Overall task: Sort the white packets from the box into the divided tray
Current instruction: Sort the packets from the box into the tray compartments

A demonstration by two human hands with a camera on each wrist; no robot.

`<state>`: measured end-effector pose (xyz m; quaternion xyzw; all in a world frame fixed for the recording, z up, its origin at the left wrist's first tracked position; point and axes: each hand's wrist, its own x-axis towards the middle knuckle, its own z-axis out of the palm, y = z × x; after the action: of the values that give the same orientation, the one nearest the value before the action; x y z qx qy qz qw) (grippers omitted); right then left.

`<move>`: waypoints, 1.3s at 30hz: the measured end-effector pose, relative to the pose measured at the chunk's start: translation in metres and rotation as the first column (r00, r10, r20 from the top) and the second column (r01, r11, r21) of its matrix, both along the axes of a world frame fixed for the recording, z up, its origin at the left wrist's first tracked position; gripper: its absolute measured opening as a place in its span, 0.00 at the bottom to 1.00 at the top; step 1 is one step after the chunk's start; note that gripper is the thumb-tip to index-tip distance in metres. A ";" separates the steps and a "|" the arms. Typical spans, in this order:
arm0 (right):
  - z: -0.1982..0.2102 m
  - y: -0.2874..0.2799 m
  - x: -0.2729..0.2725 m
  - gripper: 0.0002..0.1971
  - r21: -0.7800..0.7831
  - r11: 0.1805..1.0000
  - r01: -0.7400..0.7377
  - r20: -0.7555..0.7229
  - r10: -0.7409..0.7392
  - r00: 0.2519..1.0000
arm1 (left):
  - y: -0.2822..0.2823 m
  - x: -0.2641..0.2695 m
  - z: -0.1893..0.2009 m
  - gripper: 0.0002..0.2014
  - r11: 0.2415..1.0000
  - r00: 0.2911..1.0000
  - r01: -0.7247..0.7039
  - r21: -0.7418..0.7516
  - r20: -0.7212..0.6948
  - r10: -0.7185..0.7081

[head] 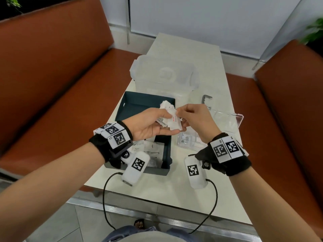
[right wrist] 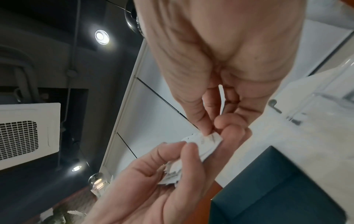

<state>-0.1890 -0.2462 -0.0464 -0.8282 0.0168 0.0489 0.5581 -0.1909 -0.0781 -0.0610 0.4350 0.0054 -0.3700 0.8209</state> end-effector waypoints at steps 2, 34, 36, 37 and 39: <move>-0.001 -0.013 -0.001 0.06 -0.020 1.000 0.011 0.012 -0.010 1.000 | -0.015 -0.001 -0.003 0.16 0.999 1.000 -0.021 0.048 0.015 0.020; -0.078 -0.206 0.039 0.08 -0.664 0.748 0.014 -0.161 -0.161 0.974 | -0.140 0.019 -0.040 0.19 0.935 0.972 -0.210 0.286 0.162 0.169; -0.083 -0.202 0.039 0.10 -0.692 0.722 -0.022 -0.193 -0.156 0.969 | -0.139 0.019 -0.042 0.20 0.932 0.972 -0.218 0.289 0.150 0.181; -0.085 -0.201 0.038 0.11 -0.708 0.706 -0.031 -0.201 -0.160 0.966 | -0.138 0.018 -0.043 0.20 0.932 0.972 -0.219 0.287 0.145 0.184; -0.091 -0.199 0.037 0.11 -0.744 0.667 -0.043 -0.206 -0.167 0.964 | -0.135 0.017 -0.044 0.21 0.933 0.973 -0.216 0.287 0.141 0.182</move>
<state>-0.1515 -0.4448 -0.1372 -0.9685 0.1356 0.1252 0.1672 -0.1738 -0.2134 -0.1053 0.5721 0.0595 -0.2548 0.7773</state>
